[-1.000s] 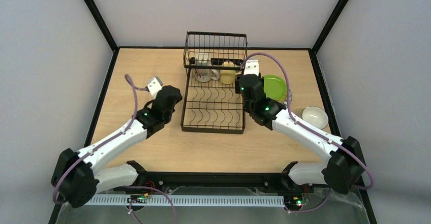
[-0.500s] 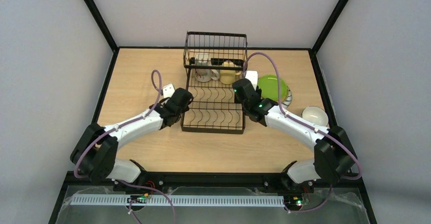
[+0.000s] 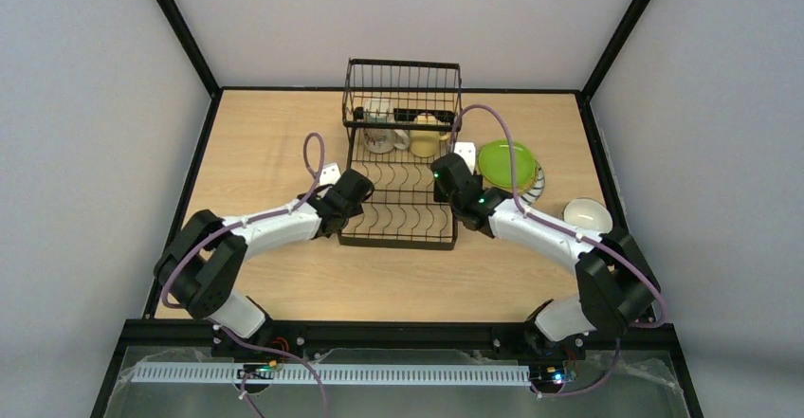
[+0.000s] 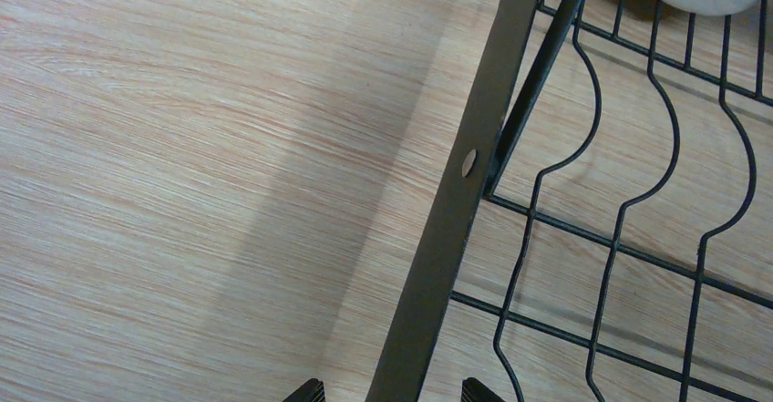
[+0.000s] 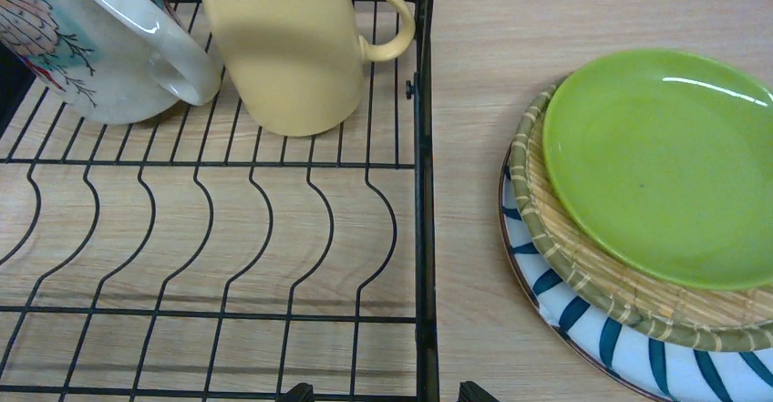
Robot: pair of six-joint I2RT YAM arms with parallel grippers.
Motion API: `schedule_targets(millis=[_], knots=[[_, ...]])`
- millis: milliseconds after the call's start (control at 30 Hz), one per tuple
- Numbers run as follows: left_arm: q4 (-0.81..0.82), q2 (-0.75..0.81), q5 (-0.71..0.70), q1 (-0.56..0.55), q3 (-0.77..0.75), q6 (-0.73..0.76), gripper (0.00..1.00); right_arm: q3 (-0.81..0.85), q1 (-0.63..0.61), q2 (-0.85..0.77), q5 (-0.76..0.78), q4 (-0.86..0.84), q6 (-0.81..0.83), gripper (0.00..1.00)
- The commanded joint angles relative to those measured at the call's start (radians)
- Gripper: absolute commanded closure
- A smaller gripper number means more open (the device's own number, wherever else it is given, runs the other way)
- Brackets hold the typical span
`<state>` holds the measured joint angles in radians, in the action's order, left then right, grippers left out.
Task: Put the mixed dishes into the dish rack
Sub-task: Adjust the dish rack at the center of the board.
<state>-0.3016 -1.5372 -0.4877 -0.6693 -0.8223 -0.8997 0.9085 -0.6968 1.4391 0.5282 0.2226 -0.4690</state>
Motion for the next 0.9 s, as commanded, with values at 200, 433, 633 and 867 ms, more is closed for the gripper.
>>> schedule_targets(millis=[200,433,633,867], knots=[[-0.046,-0.050,-0.021,-0.026,-0.028,-0.020,0.18,-0.047,0.016,0.026,-0.035,0.006,-0.097,0.16],[-0.094,-0.054,-0.036,-0.042,-0.011,-0.082,0.27,-0.076,0.017,0.030,-0.043,0.009,-0.124,0.19],[-0.134,-0.057,-0.041,-0.051,-0.012,-0.149,0.37,-0.096,0.017,0.032,-0.045,0.003,-0.129,0.23],[-0.169,-0.053,-0.055,-0.072,-0.015,-0.219,0.48,-0.111,0.019,0.030,-0.044,0.004,-0.123,0.26]])
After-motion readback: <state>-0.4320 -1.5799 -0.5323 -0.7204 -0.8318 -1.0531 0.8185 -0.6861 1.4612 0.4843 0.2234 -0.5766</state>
